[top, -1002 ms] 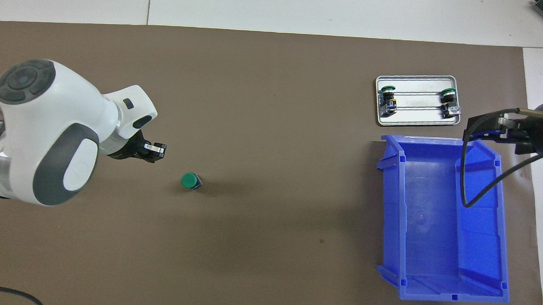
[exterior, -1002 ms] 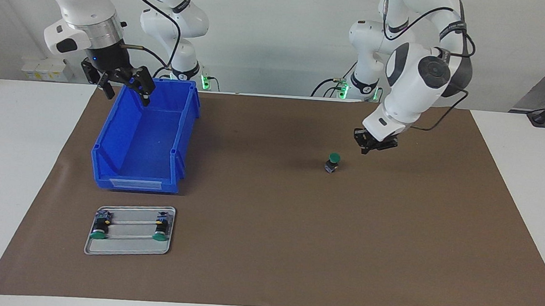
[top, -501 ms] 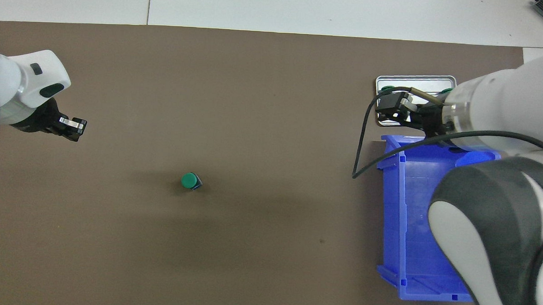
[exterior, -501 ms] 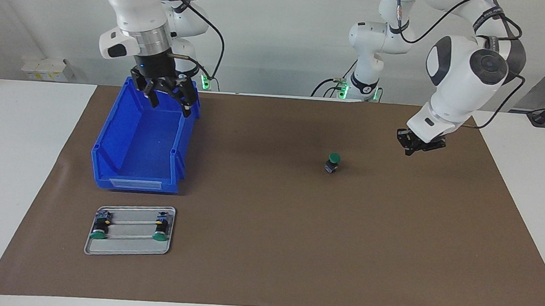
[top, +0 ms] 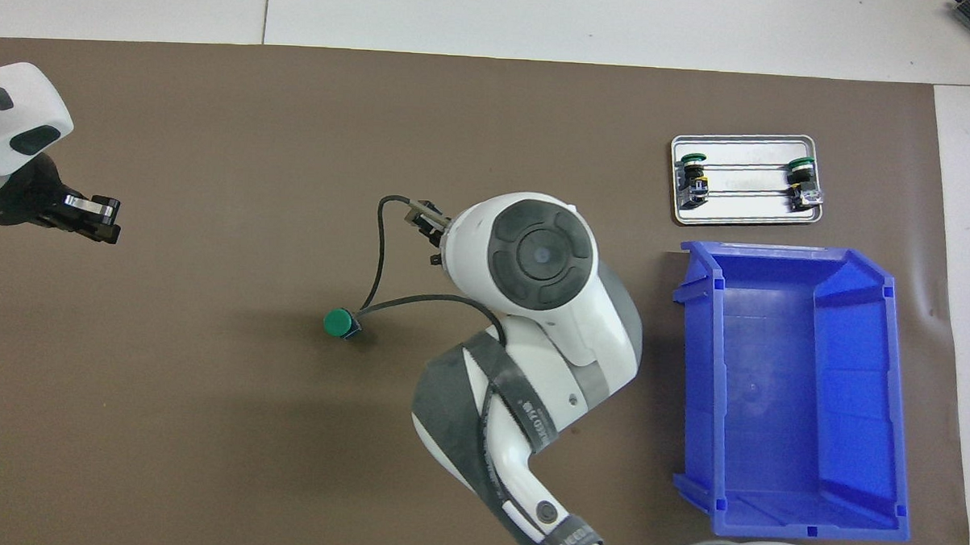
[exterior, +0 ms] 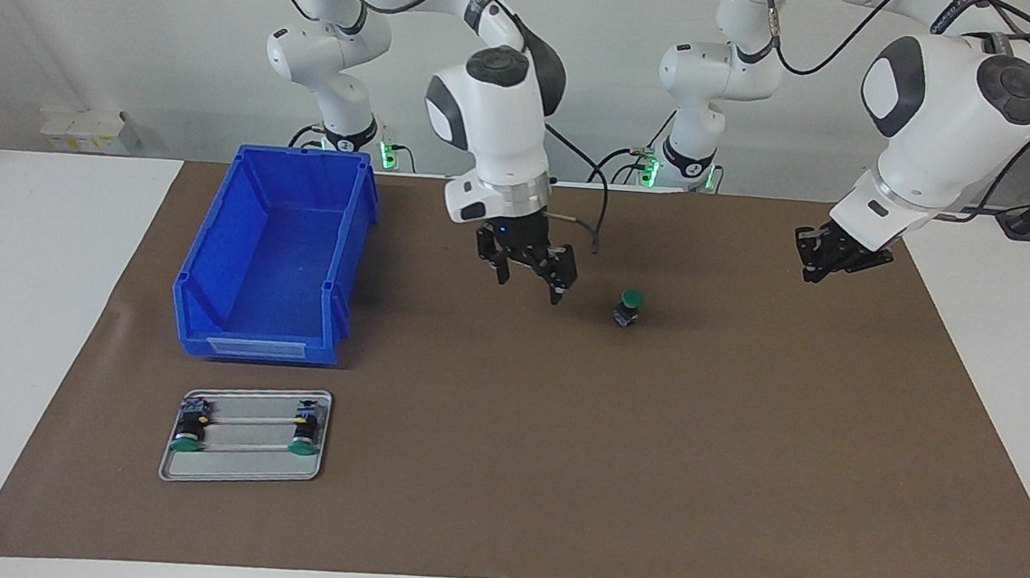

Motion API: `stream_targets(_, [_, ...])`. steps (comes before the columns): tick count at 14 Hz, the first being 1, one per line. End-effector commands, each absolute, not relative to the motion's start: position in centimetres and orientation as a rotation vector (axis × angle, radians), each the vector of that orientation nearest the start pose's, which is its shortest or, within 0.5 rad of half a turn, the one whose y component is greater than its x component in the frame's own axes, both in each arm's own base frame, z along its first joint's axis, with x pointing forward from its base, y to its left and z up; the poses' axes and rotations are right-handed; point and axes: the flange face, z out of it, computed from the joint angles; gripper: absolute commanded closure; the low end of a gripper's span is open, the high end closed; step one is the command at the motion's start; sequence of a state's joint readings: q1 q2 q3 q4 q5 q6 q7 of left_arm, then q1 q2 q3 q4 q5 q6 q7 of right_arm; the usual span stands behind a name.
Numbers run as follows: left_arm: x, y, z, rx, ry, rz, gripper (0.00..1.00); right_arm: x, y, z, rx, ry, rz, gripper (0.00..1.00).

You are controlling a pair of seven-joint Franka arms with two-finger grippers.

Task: Place and press button with both arms
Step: 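Lower the right gripper onto the green part and grasp it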

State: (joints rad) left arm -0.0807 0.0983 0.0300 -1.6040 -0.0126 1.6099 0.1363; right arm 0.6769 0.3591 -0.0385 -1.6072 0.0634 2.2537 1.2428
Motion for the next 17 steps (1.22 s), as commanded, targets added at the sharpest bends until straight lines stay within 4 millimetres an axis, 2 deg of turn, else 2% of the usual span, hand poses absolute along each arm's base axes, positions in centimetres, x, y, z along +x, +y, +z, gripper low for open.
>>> stream_targets(1, [59.0,-2.6,56.3,-3.151,0.282,0.035,0.3,53.8,46.0,42.9,-2.649,0.937,-0.15,0.0])
stream_targets(2, [59.3,-2.7,56.4,-3.149,0.283,-0.013,0.06,52.5,48.5,39.2,-2.687,0.921,-0.123,0.0])
stream_targets(3, [59.7,-2.7,56.6,-3.146,0.287,-0.062,0.0,51.4,50.9,36.1,-2.722,0.892,-0.121,0.0])
stream_targets(4, [59.6,-2.6,56.7,-3.148,0.285,-0.07,0.0,51.0,52.5,35.3,-2.722,0.846,-0.148,0.0])
stream_targets(8, [59.4,-2.6,56.4,-3.147,0.282,-0.067,0.0,49.3,53.5,34.9,-2.787,0.798,-0.143,0.0])
stream_targets(9, [59.4,-2.6,56.4,-3.147,0.284,-0.065,0.0,48.4,54.3,34.8,-2.793,0.773,-0.14,0.0])
stream_targets(11, [59.3,-2.1,56.5,-3.148,0.273,-0.06,0.0,48.2,54.5,35.0,-2.791,0.767,-0.141,0.0])
stream_targets(12, [59.3,-1.5,56.5,-3.148,0.256,-0.06,0.0,47.5,55.3,35.0,-2.792,0.749,-0.144,0.01])
stream_targets(13, [59.3,-1.0,56.5,-3.149,0.244,-0.06,0.0,46.2,56.5,33.9,-2.806,0.716,-0.138,0.02])
stream_targets(17, [59.6,-1.0,56.6,-3.144,0.249,-0.077,0.0,45.9,56.5,33.9,-2.85,0.693,-0.151,0.07])
